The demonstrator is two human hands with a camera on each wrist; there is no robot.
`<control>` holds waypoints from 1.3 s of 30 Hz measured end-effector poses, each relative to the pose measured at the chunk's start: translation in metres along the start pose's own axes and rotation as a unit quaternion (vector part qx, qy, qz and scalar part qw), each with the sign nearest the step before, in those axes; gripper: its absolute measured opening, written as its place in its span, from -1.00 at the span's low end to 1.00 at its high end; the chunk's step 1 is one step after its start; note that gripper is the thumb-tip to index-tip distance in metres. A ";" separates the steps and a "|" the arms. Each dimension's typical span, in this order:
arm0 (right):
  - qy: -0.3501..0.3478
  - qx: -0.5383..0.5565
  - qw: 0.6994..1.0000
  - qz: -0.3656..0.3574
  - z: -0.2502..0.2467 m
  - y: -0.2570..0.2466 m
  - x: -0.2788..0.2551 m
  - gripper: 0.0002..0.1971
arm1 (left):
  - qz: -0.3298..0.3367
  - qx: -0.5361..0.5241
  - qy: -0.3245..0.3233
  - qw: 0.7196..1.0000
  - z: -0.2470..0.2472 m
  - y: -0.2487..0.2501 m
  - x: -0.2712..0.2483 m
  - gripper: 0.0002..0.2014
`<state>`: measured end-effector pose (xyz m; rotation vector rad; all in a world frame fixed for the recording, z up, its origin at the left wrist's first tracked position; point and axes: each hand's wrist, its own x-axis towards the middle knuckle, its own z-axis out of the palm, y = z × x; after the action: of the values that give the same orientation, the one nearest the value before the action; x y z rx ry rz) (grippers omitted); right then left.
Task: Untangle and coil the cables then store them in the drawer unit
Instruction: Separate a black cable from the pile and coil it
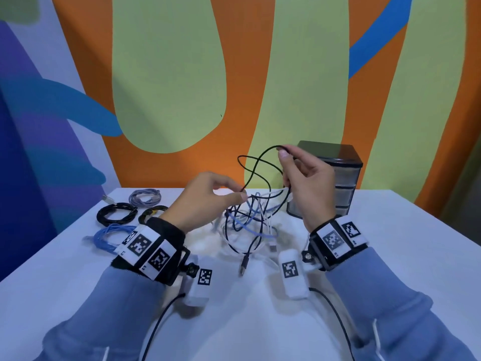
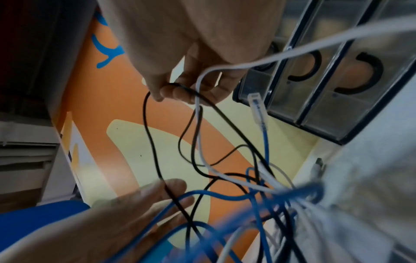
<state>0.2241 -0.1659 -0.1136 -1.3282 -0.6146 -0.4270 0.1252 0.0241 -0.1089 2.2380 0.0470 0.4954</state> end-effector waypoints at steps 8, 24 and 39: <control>-0.292 -0.149 0.942 0.075 0.000 -0.009 -0.010 -0.61 | 0.145 -0.281 0.167 0.934 0.008 0.006 0.007 -0.89; 0.086 0.025 0.994 0.059 -0.017 -0.011 0.016 -0.62 | 0.085 -0.016 0.098 0.991 -0.008 -0.015 0.013 -0.94; -0.217 -0.178 0.960 0.002 -0.004 -0.009 -0.002 -0.66 | 0.051 -0.189 0.252 0.948 -0.012 -0.006 0.011 -0.81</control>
<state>0.2173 -0.1719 -0.1086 -1.7890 -0.9296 -0.2461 0.1323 0.0389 -0.1029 1.7003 0.0929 1.0328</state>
